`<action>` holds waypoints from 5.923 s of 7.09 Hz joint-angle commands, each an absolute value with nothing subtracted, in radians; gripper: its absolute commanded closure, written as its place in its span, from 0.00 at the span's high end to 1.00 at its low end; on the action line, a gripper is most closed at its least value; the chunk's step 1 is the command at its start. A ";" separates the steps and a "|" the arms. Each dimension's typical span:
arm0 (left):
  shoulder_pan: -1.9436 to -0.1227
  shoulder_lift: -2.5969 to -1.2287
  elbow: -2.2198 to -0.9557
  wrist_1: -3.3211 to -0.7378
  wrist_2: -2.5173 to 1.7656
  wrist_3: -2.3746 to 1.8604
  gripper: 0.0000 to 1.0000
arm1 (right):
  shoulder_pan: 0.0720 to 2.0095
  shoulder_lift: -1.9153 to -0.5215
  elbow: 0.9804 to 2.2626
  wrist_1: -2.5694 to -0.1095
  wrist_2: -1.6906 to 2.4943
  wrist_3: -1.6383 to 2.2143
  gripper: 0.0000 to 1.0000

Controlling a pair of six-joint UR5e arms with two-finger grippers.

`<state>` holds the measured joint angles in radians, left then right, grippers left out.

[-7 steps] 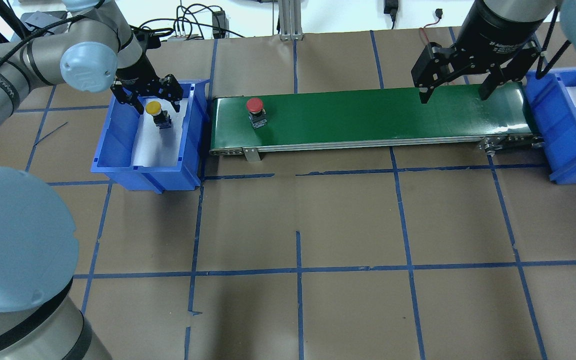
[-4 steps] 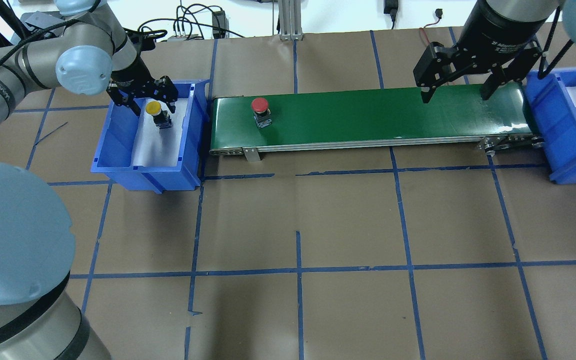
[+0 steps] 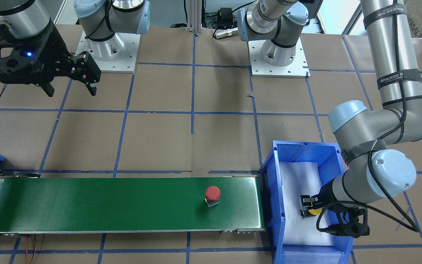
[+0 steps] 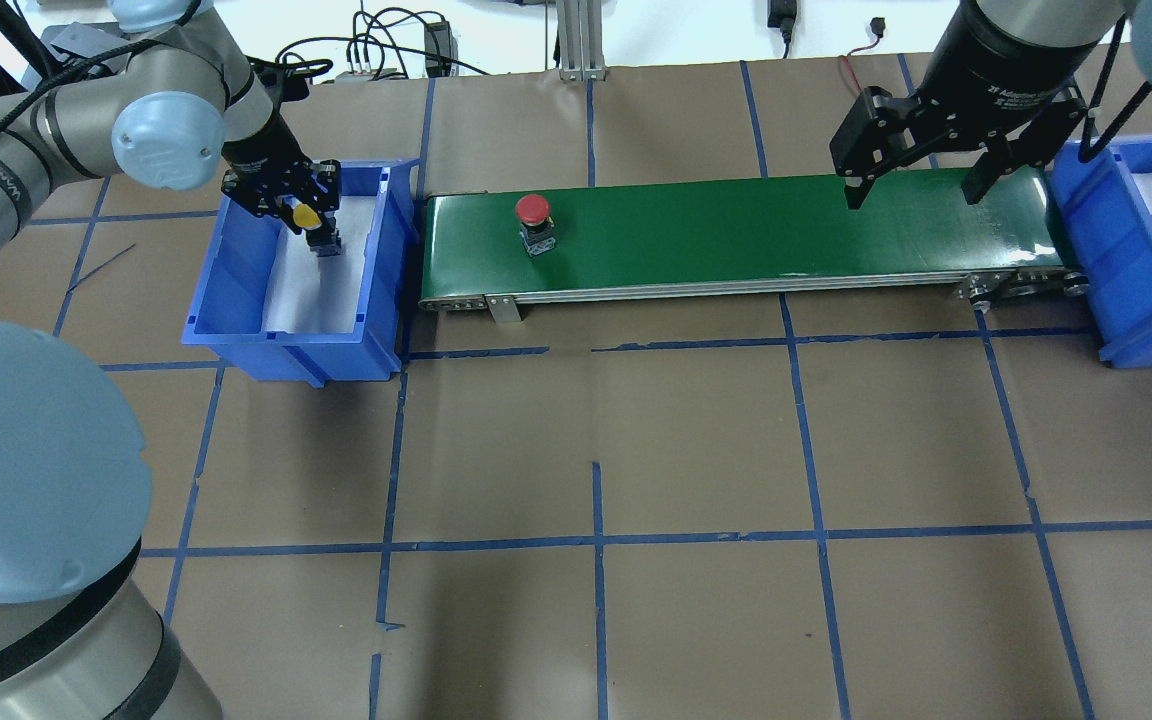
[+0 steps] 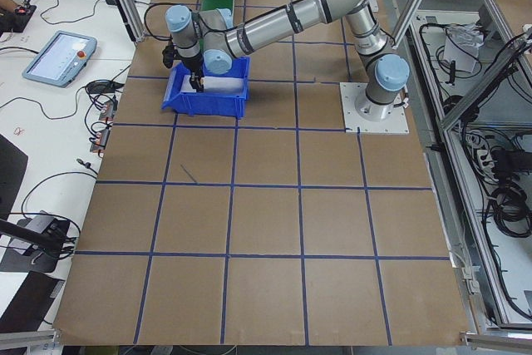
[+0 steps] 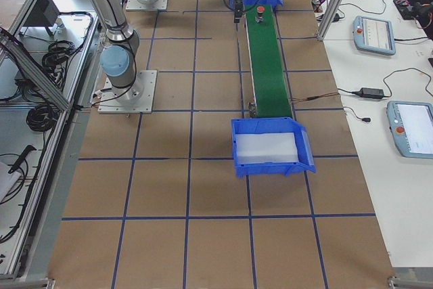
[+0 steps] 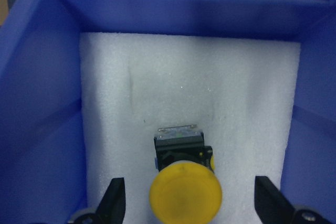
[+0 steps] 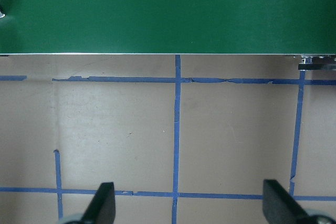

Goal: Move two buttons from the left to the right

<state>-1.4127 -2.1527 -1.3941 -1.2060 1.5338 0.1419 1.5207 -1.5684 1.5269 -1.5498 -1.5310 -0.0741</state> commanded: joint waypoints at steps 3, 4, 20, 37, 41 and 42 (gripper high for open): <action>-1.413 -2.084 -1.362 -1.213 1.513 0.067 0.27 | 1.525 -1.577 1.537 -1.551 -1.529 -0.072 1.00; -1.413 -2.044 -1.361 -1.288 1.423 0.005 0.27 | 1.526 -1.577 1.539 -1.549 -1.529 -0.072 1.00; -1.672 -2.039 -1.462 -1.134 1.416 -0.268 1.00 | 1.532 -1.577 1.537 -1.552 -1.529 -0.071 1.00; -1.560 -1.621 -1.551 -1.516 1.603 -0.048 1.00 | 1.525 -1.575 1.546 -1.554 -1.529 -0.074 1.00; -1.554 -1.620 -1.539 -1.535 1.609 -0.043 1.00 | 1.526 -1.574 1.546 -1.554 -1.529 -0.074 1.00; -1.554 -1.620 -1.536 -1.552 1.608 -0.044 1.00 | 1.523 -1.574 1.549 -1.554 -1.529 -0.074 1.00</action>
